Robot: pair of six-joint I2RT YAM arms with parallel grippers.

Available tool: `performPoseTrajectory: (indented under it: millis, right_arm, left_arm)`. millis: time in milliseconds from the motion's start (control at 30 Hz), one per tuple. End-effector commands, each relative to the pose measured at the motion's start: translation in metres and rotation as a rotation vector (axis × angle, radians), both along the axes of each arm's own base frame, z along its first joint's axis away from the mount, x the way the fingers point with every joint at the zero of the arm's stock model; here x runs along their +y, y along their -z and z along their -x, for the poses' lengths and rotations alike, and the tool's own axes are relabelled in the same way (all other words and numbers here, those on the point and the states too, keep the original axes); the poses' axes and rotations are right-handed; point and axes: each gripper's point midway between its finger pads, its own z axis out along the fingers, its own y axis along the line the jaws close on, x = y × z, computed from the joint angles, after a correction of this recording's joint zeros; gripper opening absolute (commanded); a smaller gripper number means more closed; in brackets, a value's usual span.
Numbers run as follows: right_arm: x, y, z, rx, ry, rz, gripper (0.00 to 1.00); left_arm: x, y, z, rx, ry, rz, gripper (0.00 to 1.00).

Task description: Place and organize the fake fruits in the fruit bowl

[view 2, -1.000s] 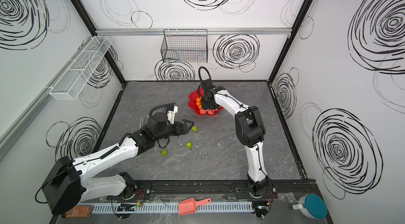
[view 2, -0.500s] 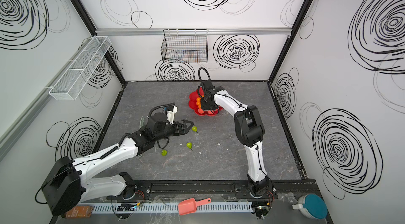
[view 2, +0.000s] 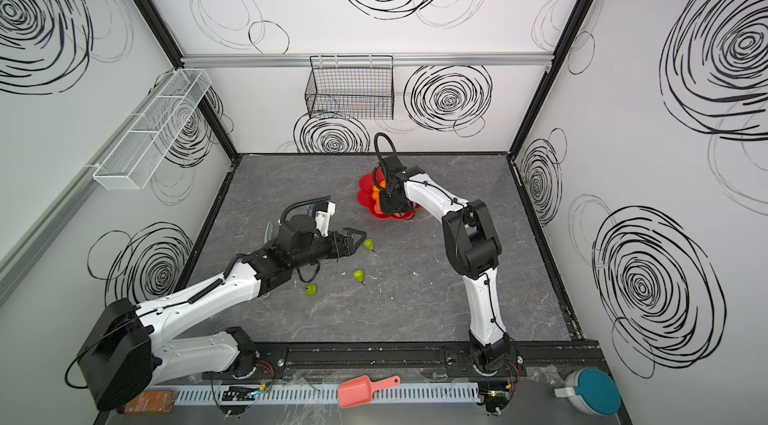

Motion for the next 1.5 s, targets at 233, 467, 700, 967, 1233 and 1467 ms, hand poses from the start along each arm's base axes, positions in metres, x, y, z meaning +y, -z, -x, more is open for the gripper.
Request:
performPoseTrajectory:
  millis: [233, 467, 700, 967, 1233, 1467]
  right_arm:
    - [-0.004, -0.047, -0.012, -0.111, 0.012, -0.010, 0.53]
    - [-0.010, -0.047, -0.026, -0.130, 0.050, -0.013, 0.41]
    - [-0.010, -0.034, -0.032, -0.105, 0.056, 0.006, 0.31]
    - [-0.013, -0.018, -0.025, -0.063, 0.051, 0.032, 0.28]
    - [-0.001, -0.004, -0.018, -0.030, 0.014, 0.028, 0.27]
    - [0.001, 0.010, -0.013, 0.000, 0.000, 0.045, 0.27]
  left_arm:
    - [0.017, -0.008, -0.005, -0.031, -0.034, 0.017, 0.96]
    - [0.016, -0.014, -0.015, -0.039, -0.026, 0.014, 0.96]
    - [0.013, -0.017, -0.018, -0.044, -0.021, 0.017, 0.96]
    - [0.014, -0.014, -0.016, -0.037, -0.018, 0.019, 0.96]
    - [0.015, -0.014, -0.015, -0.038, -0.024, 0.019, 0.96]
    - [0.017, -0.011, -0.012, -0.032, -0.026, 0.018, 0.96]
